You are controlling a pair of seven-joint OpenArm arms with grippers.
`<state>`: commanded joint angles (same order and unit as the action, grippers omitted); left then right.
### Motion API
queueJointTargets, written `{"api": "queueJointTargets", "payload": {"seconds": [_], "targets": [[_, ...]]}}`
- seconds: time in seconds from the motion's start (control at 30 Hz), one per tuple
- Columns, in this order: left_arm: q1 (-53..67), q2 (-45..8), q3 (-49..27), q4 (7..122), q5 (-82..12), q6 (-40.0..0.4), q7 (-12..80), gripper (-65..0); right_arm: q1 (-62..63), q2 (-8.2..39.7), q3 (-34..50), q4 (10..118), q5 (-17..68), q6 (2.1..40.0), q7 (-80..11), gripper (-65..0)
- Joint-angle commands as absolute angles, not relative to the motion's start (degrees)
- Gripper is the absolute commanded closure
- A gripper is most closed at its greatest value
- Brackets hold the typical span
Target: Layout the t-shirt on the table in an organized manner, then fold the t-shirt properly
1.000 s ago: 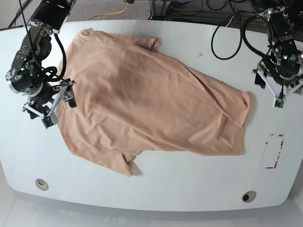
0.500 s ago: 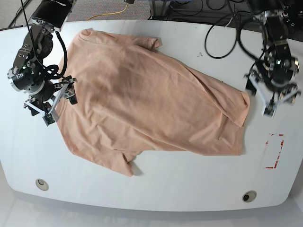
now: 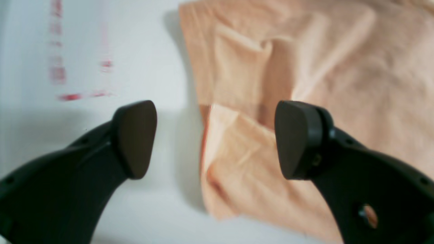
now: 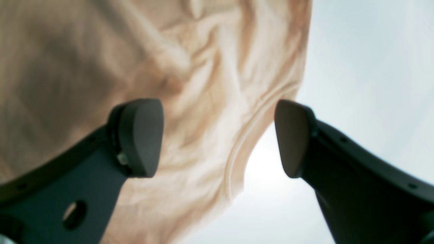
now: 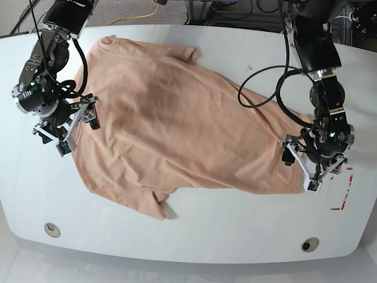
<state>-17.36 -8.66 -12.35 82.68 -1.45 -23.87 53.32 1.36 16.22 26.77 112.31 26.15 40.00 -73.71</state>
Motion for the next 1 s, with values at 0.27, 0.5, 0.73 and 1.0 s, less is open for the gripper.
{"api": "queueJointTargets", "payload": {"seconds": [0.27,0.5,0.73,1.0], "targets": [[-17.3,-8.7,-12.4,77.3,-1.5,-23.9,49.6,-51.5,1.4,16.2,26.8,112.3,26.1,40.0,-73.7,-49.0],[-16.0,-8.9,-12.4,77.1,-1.5,-23.8,49.2,-51.5,1.4,16.2,26.8,112.3,26.2,40.0,-73.7,-49.0],[-16.0,-9.6,-12.6,77.1,-1.5,-23.8,49.2,-51.5,1.2,16.2,26.8,112.3,26.2,40.0,-73.7,-49.0],[-16.1,-11.0,-12.6,75.8,-1.5,-23.8,47.7,-51.5,0.8,16.2,26.8,112.3,26.2,40.0,-73.7,-49.0]]}}
